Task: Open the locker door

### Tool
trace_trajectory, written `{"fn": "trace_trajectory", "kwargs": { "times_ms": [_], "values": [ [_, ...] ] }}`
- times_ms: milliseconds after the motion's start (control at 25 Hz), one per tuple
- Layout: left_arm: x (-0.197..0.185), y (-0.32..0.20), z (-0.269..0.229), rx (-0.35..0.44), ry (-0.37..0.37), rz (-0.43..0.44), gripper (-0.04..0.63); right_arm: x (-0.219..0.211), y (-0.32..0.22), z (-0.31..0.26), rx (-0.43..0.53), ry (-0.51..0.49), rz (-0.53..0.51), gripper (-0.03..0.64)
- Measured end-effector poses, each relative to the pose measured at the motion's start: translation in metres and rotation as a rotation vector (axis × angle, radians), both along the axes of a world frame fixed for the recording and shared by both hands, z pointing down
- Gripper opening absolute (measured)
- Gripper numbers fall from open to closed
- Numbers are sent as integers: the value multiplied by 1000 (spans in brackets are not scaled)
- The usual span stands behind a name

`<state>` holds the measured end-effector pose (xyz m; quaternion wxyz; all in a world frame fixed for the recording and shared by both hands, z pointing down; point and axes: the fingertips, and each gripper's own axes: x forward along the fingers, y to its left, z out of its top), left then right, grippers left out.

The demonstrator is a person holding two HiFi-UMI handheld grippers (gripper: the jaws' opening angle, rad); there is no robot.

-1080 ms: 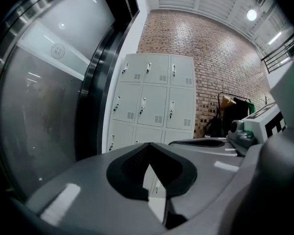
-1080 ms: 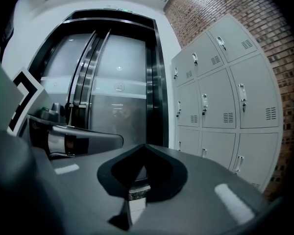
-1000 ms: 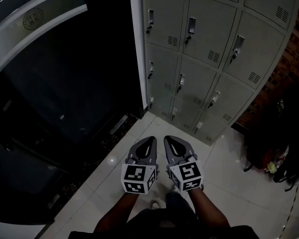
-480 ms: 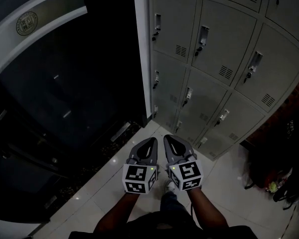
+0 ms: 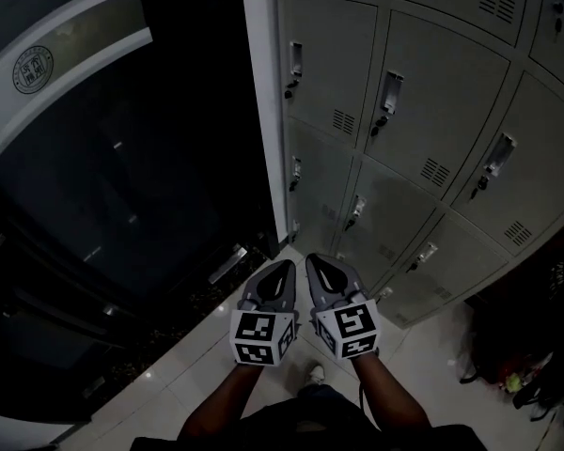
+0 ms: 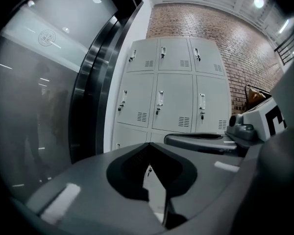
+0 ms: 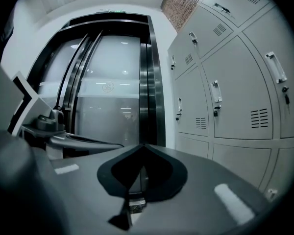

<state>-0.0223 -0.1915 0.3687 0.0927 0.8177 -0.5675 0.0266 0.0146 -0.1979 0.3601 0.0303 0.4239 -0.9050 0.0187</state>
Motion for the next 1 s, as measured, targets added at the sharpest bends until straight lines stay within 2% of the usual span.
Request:
{"fn": "trace_trajectory", "kwargs": {
  "times_ms": [360,640,1000],
  "values": [
    [18,-55,-1,10,-16,-25,5,15,-57,-1,9,-19,-37,0],
    [7,-85,6,4,-7,-57,5,4,-91,7,0,-23,-58,0],
    [-21,-150,12,29,6,-69,5,-22,-156,21,8,-13,-53,0]
  ]
}}
